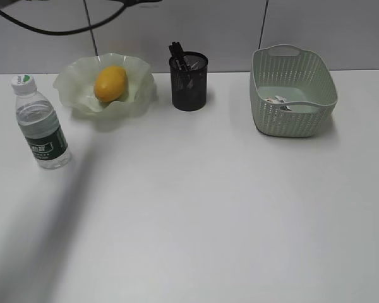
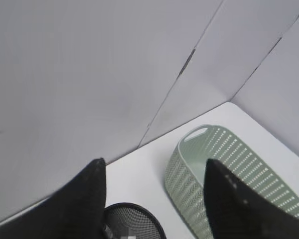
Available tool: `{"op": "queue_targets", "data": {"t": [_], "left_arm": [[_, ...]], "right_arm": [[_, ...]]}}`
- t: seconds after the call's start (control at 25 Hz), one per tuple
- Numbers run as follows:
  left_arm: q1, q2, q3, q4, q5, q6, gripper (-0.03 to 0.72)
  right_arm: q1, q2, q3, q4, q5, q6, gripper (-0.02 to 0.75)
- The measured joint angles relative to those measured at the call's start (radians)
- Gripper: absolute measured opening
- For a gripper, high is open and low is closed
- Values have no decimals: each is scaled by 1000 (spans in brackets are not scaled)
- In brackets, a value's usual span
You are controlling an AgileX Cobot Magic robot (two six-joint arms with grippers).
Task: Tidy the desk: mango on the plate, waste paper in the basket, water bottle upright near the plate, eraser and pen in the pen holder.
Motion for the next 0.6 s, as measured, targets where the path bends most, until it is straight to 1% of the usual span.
{"op": "queue_targets", "data": {"t": [0.04, 0.12, 0.2, 0.28, 0.36, 0.44, 0.52, 0.6], "left_arm": [[6, -24, 0, 32, 15, -20, 465], [14, -71, 0, 149, 47, -70, 456], [16, -118, 0, 304, 79, -158, 452], [15, -167, 0, 492, 119, -275, 450], [15, -210, 0, 667, 161, -426, 449], [15, -249, -1, 855, 226, -536, 448], [15, -285, -1, 1000, 321, -630, 447], [17, -310, -1, 1098, 410, -687, 446]], "right_arm": [[0, 0, 0, 0, 0, 0, 422], [0, 0, 0, 0, 0, 0, 422], [0, 0, 0, 0, 0, 0, 422], [0, 0, 0, 0, 0, 1, 422], [0, 0, 0, 0, 0, 1, 422], [0, 0, 0, 0, 0, 1, 422], [0, 0, 0, 0, 0, 1, 422], [0, 0, 0, 0, 0, 1, 422]]}}
